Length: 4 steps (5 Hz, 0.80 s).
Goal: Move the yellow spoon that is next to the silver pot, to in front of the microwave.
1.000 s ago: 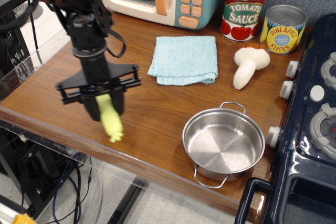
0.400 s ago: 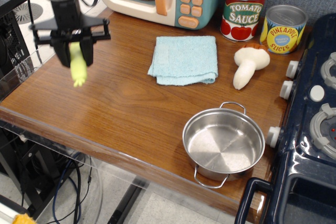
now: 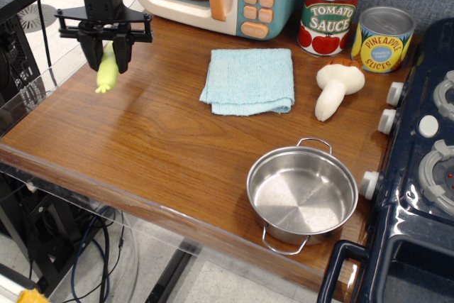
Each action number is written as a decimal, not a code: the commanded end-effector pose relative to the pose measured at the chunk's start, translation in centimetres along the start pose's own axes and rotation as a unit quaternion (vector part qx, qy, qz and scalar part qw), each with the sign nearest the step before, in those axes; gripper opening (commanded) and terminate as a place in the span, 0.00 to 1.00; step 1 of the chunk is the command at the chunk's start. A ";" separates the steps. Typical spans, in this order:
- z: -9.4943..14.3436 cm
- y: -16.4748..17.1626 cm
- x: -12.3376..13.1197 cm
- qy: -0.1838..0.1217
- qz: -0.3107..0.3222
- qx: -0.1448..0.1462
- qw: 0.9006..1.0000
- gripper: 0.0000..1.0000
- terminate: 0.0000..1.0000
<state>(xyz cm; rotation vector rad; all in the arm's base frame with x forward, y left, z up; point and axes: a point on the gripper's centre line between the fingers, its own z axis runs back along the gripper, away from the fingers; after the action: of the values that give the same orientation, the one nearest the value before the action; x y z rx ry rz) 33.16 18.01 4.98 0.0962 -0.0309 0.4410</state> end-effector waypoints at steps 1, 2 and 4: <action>-0.1 -1.5 3.6 -0.036 -0.076 0.005 0.996 0.00 0.00; -1.4 -1.9 3.9 -0.024 -0.085 0.001 0.996 0.00 0.00; -2.2 -1.5 3.8 0.006 -0.048 0.021 0.999 1.00 0.00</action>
<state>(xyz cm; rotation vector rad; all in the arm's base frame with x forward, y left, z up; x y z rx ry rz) 36.50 18.89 1.59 0.1227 0.0261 0.3527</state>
